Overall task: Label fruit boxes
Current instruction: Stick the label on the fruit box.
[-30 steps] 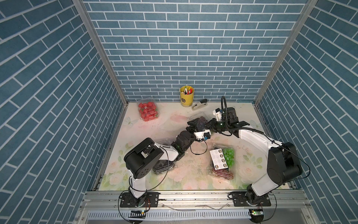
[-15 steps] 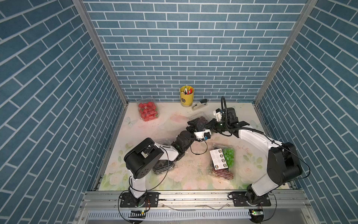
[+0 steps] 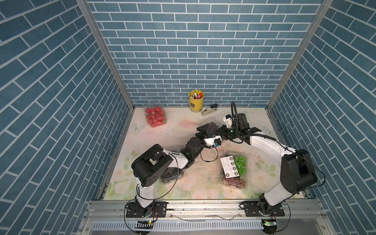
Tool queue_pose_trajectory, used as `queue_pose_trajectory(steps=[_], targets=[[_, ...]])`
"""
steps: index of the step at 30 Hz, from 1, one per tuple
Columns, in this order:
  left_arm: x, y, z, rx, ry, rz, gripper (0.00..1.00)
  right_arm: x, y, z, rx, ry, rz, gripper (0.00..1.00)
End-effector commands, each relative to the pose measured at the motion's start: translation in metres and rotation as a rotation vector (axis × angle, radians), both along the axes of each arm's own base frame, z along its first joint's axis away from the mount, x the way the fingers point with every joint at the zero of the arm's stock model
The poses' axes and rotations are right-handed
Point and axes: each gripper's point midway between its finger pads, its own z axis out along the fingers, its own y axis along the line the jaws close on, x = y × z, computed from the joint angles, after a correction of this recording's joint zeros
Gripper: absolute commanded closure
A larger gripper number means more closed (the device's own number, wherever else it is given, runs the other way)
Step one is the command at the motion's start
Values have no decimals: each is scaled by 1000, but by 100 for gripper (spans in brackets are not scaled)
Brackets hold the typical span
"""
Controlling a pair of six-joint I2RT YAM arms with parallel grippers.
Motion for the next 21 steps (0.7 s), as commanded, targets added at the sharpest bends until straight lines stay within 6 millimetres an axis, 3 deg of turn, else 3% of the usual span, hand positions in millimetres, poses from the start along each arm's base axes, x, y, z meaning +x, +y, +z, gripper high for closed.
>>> queue_pose_trajectory(steps=[1, 15, 21], targets=[[3, -3, 9, -28, -27, 7, 0, -3, -1, -10, -28, 17, 10, 84], [2, -3, 7, -26, -25, 2, 0, 2, -6, -11, -56, 0, -27, 77], [3, -3, 7, -23, -25, 4, 0, 0, 1, -6, -5, 7, -3, 82]])
